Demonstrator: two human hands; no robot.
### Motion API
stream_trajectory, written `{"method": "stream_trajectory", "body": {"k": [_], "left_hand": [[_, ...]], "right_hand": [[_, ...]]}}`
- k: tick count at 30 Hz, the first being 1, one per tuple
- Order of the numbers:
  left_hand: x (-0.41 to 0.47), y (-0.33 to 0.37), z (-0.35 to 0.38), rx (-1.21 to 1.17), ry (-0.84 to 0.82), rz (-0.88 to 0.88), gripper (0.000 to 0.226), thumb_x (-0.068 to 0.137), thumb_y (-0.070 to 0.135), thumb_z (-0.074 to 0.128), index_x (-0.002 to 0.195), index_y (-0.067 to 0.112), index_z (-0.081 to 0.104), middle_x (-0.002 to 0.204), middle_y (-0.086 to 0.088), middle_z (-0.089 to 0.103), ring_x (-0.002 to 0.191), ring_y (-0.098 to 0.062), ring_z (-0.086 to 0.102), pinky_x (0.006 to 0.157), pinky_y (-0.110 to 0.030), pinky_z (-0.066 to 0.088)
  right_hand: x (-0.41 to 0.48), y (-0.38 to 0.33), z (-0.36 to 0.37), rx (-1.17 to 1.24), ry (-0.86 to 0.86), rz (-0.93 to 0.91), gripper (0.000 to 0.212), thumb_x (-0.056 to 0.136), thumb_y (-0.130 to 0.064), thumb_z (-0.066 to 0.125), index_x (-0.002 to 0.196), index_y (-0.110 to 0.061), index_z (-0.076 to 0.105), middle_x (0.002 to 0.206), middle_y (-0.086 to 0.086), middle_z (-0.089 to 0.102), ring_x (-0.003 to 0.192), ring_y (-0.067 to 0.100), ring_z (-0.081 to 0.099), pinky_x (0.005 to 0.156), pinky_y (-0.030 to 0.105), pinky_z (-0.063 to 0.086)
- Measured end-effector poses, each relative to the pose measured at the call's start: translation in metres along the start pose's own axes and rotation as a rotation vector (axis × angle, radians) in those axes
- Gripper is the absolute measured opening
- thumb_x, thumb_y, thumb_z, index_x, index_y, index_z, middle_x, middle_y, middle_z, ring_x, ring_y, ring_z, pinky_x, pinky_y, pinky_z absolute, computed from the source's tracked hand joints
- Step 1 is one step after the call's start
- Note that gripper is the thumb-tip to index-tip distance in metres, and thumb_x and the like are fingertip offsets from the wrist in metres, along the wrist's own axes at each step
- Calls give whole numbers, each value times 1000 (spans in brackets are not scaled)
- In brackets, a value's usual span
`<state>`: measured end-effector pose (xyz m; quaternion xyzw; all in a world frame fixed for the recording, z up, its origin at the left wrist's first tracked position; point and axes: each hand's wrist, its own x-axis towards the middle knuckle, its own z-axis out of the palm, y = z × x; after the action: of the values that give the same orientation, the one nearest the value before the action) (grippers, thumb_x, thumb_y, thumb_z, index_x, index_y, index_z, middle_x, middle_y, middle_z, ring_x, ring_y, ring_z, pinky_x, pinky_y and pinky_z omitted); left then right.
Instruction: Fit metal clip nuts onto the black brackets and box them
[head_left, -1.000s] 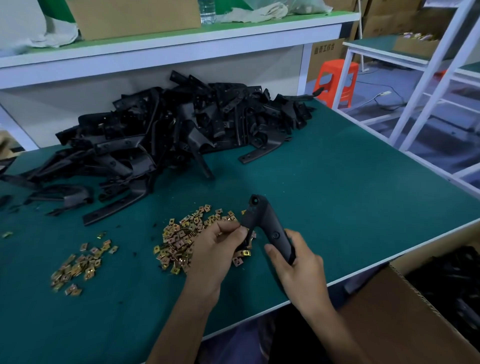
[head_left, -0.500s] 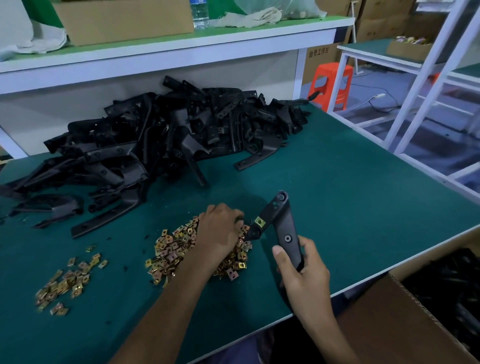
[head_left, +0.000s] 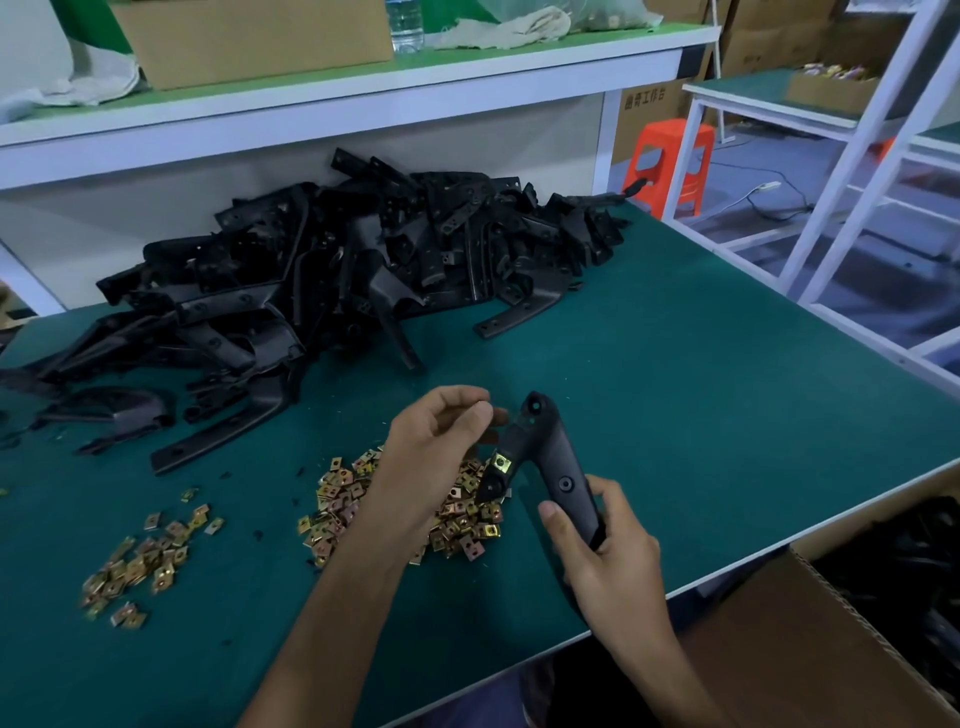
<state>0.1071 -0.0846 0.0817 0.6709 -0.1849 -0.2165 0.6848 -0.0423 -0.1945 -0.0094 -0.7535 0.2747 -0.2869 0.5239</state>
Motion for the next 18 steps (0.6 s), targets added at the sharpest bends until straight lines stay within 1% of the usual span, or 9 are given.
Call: {"method": "stream_trajectory", "body": {"k": [2,4,6,8,10,11,13,16,18], "left_hand": [[-4,1,2,-59,-3,-19,8,96,13,66,98,21,69,97,3,77,92,-9,70,80,-20,52],[-5,3,3,-127,-8,-28,15,93,13,69,88,27,73,91,7,72,87,-7,64,78,-20,52],[-6,5,3,-129,-7,-15,20,92,14,70,83,32,75,85,11,64,82,-3,58,77,-18,50],[-7,4,2,-102,-6,-16,21,94,16,69,83,33,73,85,10,63,83,-5,57,82,-22,49],[-8,3,2,-59,-4,-23,22,95,13,67,85,31,73,91,6,68,89,-10,61,89,-28,49],[-8,3,1,-28,5,-21,23,95,11,66,85,30,73,92,5,70,91,-10,63,89,-28,49],[-9,4,1,35,20,-4,24,93,8,66,87,31,73,91,7,73,89,-8,66,83,-23,49],[-10,6,-2,93,10,30,25,91,8,69,93,33,73,93,5,75,90,-8,70,75,-14,51],[-10,6,-2,102,8,35,25,91,8,70,91,32,75,93,4,76,90,-9,70,75,-12,51]], "right_hand": [[0,0,1,-4,-10,-1,36,81,-66,63,107,-42,58,64,1,63,49,23,56,41,34,44],[0,1,1,-8,-12,-3,36,80,-66,63,106,-41,58,64,2,62,50,24,56,42,37,45],[-1,0,1,-20,-10,-11,36,80,-66,63,105,-40,58,64,3,61,50,24,56,43,37,45],[-2,-1,1,-32,-18,-16,32,82,-64,64,104,-41,58,64,3,60,50,23,56,43,36,45],[-1,0,1,-41,-24,-18,25,86,-55,70,103,-41,58,63,4,60,49,22,55,43,34,44],[0,1,0,-48,-24,-23,22,89,-49,72,104,-41,58,63,4,59,49,21,54,43,33,43],[0,1,0,-55,-27,-42,21,91,-42,74,105,-41,58,63,6,58,46,17,49,43,28,39],[0,1,0,-53,-32,-66,20,88,-49,70,103,-42,59,63,6,57,45,6,43,43,23,36],[0,1,0,-59,-35,-79,19,87,-50,69,102,-43,59,63,6,56,44,4,42,43,23,35]]}}
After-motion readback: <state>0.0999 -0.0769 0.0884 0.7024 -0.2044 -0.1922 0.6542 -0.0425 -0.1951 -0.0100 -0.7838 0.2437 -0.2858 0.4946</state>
